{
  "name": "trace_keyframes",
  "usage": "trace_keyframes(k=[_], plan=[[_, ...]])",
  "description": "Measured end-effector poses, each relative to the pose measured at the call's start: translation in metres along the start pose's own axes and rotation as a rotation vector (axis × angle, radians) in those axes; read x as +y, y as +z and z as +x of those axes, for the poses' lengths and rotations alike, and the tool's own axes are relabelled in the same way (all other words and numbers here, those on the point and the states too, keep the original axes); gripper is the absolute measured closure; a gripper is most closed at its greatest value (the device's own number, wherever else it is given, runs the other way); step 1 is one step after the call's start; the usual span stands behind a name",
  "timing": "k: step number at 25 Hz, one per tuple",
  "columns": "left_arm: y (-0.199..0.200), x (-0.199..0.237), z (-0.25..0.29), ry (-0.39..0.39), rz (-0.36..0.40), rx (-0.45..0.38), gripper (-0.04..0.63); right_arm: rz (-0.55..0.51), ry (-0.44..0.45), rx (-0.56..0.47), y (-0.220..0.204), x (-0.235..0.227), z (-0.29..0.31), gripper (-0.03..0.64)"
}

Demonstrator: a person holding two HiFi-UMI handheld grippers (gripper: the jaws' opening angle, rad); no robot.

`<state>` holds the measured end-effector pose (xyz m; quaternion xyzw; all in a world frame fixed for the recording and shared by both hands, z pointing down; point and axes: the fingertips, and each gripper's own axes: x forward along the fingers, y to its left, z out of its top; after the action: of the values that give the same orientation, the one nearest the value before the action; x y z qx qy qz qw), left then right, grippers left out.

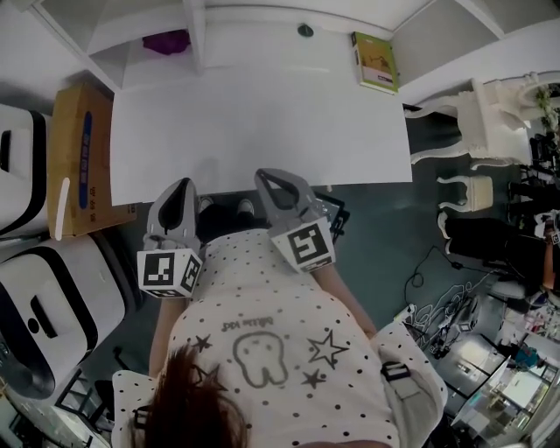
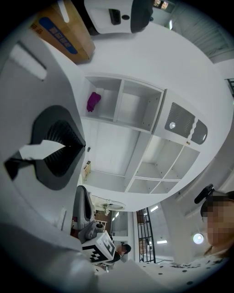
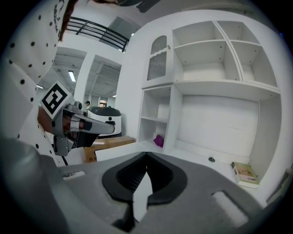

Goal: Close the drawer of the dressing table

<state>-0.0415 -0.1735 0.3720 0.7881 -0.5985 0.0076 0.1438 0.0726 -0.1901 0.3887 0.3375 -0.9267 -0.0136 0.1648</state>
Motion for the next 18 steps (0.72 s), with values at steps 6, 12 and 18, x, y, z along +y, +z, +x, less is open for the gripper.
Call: trace_keyframes(k=[6,12,18], plan=[[-0.0018,-0.0048,-0.0019,0.005,-0.019,-0.004,0.599,-0.002,0.01,0.007,-0.0031,0.0003,-0.0059,0.62],[-0.0025,-0.0027,-0.0017,0.01,-0.029,-0.007,0.599,0.0,0.009,0.008,-0.0049,-0.0005,-0.0055,0.62],[-0.0018,-0.0022,-0.0011,0.012,-0.026,-0.009,0.599,0.0,0.008,-0.001,-0.0034,-0.0018,-0.0043,0.62]])
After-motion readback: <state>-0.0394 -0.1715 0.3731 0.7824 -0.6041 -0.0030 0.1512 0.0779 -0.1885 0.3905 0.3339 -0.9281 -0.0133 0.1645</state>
